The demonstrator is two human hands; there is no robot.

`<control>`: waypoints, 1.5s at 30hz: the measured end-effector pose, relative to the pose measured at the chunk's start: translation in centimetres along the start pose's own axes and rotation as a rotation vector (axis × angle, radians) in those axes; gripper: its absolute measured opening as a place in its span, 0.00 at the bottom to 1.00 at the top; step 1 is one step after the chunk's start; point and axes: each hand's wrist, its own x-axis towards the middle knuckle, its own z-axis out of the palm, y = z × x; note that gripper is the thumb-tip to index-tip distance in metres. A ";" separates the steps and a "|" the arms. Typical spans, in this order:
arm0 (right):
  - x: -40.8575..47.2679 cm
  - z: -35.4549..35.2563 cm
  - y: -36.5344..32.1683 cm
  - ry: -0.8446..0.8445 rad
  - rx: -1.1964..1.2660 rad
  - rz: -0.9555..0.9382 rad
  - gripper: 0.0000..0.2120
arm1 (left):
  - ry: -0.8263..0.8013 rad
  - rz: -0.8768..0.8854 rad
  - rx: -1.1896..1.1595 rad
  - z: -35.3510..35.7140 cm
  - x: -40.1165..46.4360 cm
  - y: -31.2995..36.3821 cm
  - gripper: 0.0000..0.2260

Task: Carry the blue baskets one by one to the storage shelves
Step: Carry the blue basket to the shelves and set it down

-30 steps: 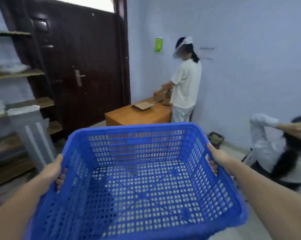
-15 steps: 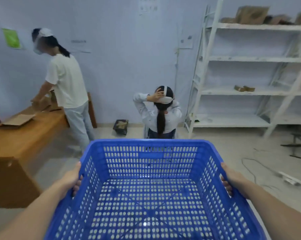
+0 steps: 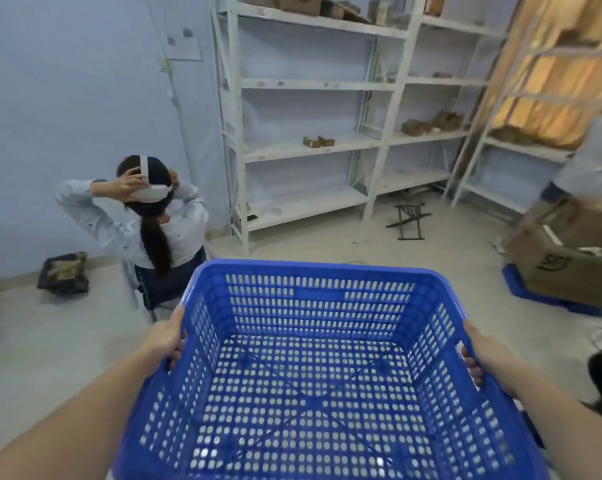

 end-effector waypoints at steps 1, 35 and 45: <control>0.8 -0.6 0.4 0.019 0.000 0.017 0.30 | -0.013 0.006 0.010 1.2 1.3 0.7 0.29; 45.7 7.4 -25.8 0.214 0.150 0.149 0.31 | -0.134 0.088 0.166 20.0 52.4 37.5 0.26; 62.2 9.8 -36.1 0.201 0.077 0.139 0.35 | -0.138 0.066 0.171 25.0 69.2 45.6 0.28</control>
